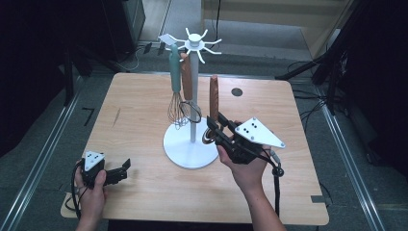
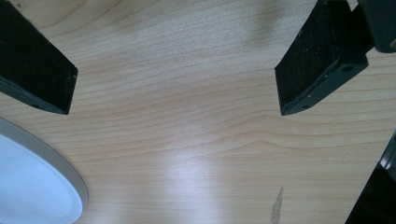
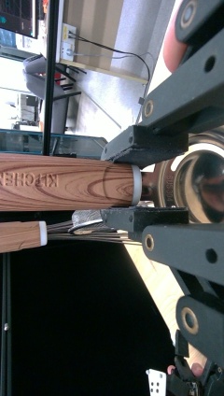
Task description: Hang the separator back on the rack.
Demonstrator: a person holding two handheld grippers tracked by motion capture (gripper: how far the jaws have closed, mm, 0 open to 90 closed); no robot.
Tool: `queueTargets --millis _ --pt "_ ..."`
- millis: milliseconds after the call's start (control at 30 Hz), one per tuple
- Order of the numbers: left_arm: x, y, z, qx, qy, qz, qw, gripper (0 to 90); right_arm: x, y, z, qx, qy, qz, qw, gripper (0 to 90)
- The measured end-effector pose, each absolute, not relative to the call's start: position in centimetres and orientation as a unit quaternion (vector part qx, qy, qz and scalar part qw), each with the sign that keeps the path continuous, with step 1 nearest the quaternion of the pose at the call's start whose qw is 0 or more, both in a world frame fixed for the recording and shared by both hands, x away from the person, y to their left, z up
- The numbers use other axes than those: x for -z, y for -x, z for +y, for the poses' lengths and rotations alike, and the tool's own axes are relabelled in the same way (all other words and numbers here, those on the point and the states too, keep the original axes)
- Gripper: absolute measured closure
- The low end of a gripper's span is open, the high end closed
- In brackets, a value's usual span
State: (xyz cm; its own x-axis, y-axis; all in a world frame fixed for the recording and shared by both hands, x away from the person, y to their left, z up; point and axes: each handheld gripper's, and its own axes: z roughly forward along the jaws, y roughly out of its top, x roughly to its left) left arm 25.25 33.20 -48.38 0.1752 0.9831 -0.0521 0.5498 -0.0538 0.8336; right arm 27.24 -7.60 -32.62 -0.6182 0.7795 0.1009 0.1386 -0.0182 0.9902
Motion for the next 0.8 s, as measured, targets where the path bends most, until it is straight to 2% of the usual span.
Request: queueTargets --millis 800 --pt "48.4 -25.2 33.1 -0.289 -0.668 0.572 0.379 0.0 31.4 -27.7 -7.0 -0.624 -0.341 0.651 0.265 71.5"
